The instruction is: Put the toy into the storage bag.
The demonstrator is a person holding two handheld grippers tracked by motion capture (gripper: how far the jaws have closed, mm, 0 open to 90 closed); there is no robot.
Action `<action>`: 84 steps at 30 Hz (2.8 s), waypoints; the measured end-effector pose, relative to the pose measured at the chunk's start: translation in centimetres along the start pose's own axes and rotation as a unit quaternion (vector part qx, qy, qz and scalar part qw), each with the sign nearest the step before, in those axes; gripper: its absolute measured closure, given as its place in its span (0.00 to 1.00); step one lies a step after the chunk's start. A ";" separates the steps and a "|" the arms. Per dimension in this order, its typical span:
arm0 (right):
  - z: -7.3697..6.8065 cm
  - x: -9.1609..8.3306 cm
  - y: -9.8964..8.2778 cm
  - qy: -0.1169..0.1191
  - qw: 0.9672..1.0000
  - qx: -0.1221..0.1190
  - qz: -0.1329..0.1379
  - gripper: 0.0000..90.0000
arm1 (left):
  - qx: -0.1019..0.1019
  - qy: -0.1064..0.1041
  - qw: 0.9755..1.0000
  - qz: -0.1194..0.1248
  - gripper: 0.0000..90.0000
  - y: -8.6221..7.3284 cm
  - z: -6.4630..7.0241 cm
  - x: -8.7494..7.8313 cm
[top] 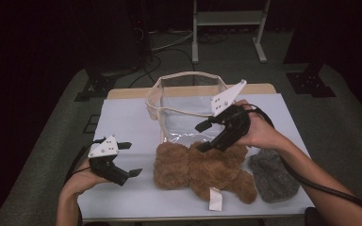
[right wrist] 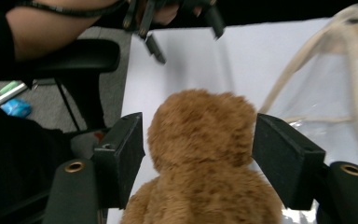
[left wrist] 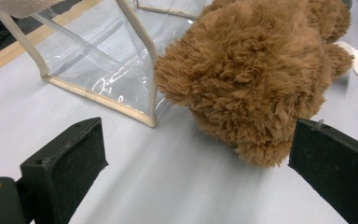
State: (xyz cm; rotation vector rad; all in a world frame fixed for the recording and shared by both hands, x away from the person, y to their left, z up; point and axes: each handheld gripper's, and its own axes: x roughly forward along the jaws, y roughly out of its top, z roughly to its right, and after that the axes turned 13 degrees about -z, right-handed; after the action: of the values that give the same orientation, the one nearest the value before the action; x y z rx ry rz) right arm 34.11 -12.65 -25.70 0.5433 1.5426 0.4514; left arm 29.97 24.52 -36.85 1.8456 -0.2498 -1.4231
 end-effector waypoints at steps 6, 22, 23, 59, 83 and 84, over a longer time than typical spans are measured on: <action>0.0 3.7 -1.5 0.003 0.999 0.008 -0.046 0.32 | -0.001 0.000 1.000 -0.001 0.03 -0.1 0.0 0.0; 0.4 9.1 -4.4 -0.026 0.994 0.012 -0.101 0.26 | -0.001 -0.003 1.000 -0.001 0.03 -0.2 -0.1 0.1; 0.5 9.2 -4.5 -0.027 0.994 0.011 -0.102 0.26 | 0.000 -0.002 1.000 -0.003 0.03 -0.2 -0.1 0.1; -0.2 11.7 -5.0 -0.068 0.987 -0.001 -0.143 0.37 | -0.011 -0.006 1.000 -0.003 0.03 -0.7 -0.5 0.2; 0.4 8.4 -4.0 -0.035 0.992 0.014 -0.124 0.74 | -0.023 0.000 1.000 0.007 0.03 -1.5 -1.0 -0.5; 0.4 8.2 -4.0 -0.033 0.992 0.016 -0.120 0.74 | -0.023 0.001 1.000 0.007 0.03 -1.5 -1.0 -0.5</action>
State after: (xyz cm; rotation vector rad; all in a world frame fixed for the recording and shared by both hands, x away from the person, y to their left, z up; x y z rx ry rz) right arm 34.18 -11.07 -34.70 0.3864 1.5310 0.2227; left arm 30.20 26.26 -37.38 1.8047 -0.2263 -1.4072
